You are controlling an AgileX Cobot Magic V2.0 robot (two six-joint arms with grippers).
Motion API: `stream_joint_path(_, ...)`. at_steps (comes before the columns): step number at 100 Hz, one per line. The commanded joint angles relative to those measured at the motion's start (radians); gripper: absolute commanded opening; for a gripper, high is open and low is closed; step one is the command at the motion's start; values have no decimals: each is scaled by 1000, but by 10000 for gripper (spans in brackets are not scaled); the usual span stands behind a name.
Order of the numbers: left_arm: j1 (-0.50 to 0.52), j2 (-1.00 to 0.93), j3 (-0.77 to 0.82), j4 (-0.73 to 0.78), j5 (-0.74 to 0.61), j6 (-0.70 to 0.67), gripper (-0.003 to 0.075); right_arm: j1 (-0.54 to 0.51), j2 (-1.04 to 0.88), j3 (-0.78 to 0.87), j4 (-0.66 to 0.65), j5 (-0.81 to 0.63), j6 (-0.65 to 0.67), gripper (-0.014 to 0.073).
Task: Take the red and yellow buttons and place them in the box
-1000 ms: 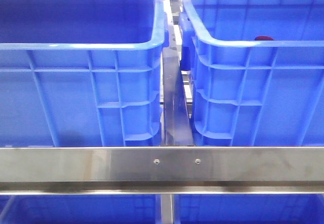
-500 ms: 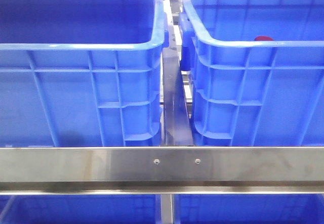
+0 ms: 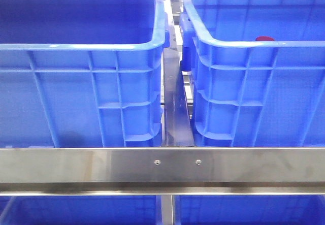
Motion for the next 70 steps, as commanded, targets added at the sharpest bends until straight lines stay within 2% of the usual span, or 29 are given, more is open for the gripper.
stream_joint_path(1,2,2,-28,-5,-75,-14,-19,-3,-4,-26,-4,2,-12,-67)
stream_joint_path(23,2,2,-28,-5,-75,-14,-13,-3,-4,-26,-4,27,-12,-68)
stream_joint_path(30,2,2,-28,-5,-69,-14,30,-3,-4,-26,-4,27,-12,-68)
stream_joint_path(39,2,2,-28,-5,-61,-14,146,-3,-4,-26,-4,27,-12,-68)
stream_joint_path(56,2,2,-28,-5,-46,-14,469,-3,-4,-26,-4,27,-12,-68)
stream_joint_path(63,2,3,-28,-5,-46,-14,535,-3,-4,-26,-4,27,-12,-68)
stream_joint_path(70,2,9,-28,-5,-48,-14,536,-3,-4,-26,-4,27,-12,-68)
